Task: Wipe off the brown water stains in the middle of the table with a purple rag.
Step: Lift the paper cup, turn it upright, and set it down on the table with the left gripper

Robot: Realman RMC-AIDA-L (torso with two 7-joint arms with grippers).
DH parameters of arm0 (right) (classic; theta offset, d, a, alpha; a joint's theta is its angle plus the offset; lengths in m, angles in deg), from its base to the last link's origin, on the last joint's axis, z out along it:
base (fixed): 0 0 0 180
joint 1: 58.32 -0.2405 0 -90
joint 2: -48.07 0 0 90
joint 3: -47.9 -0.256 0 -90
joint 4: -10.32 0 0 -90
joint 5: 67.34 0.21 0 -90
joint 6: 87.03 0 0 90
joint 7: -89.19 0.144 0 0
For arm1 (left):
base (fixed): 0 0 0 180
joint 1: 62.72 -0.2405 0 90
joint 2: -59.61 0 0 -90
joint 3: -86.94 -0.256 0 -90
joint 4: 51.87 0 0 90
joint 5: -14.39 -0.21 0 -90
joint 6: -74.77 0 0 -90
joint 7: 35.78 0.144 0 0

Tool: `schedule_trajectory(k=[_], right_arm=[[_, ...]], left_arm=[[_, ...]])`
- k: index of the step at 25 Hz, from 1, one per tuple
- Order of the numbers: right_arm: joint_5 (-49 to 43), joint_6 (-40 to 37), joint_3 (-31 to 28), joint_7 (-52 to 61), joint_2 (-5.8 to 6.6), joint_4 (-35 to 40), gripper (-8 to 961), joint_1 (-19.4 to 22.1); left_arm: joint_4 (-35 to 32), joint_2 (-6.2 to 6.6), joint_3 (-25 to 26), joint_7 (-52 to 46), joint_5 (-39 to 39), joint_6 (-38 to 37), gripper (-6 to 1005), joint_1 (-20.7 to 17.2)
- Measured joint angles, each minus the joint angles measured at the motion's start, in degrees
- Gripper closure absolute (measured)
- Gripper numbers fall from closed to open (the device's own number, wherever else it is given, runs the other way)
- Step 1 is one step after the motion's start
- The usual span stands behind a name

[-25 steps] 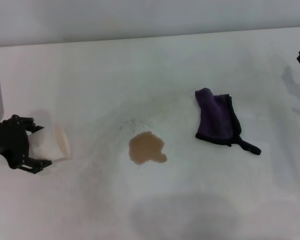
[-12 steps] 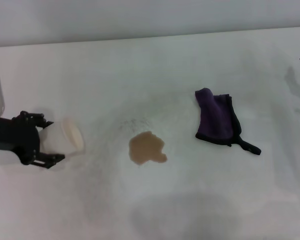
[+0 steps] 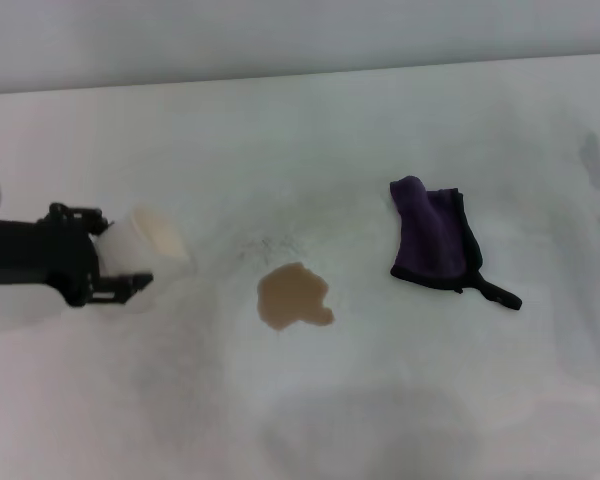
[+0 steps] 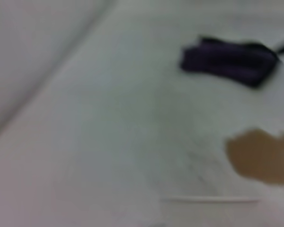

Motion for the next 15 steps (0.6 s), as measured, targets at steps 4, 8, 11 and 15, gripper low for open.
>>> schedule_trajectory(k=[4,8,11,15], right_arm=[[0.0,-0.2,0.0,0.0,0.08,0.5,113,0.0],[0.0,-0.3,0.0,0.0,0.09,1.0,113,0.2],[0.0,-0.3,0.0,0.0,0.09,1.4,114,0.3],[0.0,-0.4,0.0,0.0,0.07,1.9,114,0.2]], left_arm=[[0.3,-0.07,-0.1,1.7,10.5,6.0,303,-3.9],[4.7,-0.20,-0.4,10.3,26.6,10.2,330,-7.5],[11.7,-0.20,-0.2,18.2,37.5,10.8,340,-7.8],[24.6,-0.23,-0.3,32.0,53.3,10.6,347,-6.4]])
